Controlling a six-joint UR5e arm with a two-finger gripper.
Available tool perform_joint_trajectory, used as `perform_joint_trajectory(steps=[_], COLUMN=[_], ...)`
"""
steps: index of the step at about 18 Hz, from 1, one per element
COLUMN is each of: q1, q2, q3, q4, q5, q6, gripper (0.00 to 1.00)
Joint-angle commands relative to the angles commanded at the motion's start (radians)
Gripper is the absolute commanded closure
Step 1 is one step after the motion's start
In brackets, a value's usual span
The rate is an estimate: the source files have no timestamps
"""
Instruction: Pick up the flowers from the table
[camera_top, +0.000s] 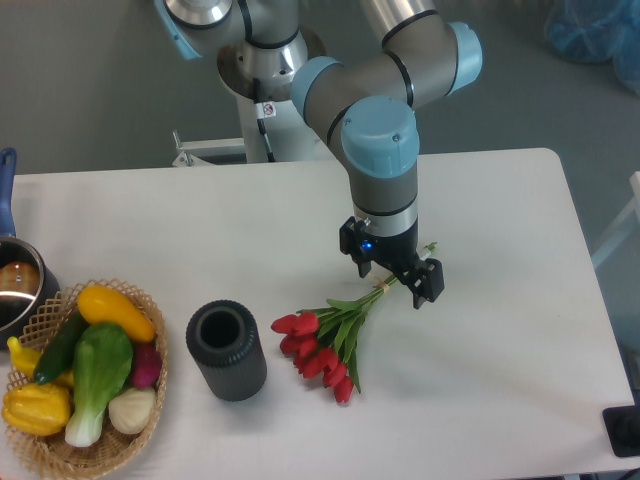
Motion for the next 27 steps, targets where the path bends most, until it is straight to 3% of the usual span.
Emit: perform_joint_trajectory(steps=[5,13,20,22,27], q1=[-0.003,-0.008,-0.037,-0.057,-0.074], q2=[0.003,-0.005,-0.054,-0.084,-0.123], q3=[-0.008,-0.078,-0.089,-0.094,-0.087], q4=[0.000,0.015,0.023,0.058,0.080], q5=[-0.006,-0.006,-0.009,-0.005,0.000], q6=[-0.002,-0.009,-0.011,-0.012,-0.054], gripper=[0.00,0.00,0.00,0.00,0.00])
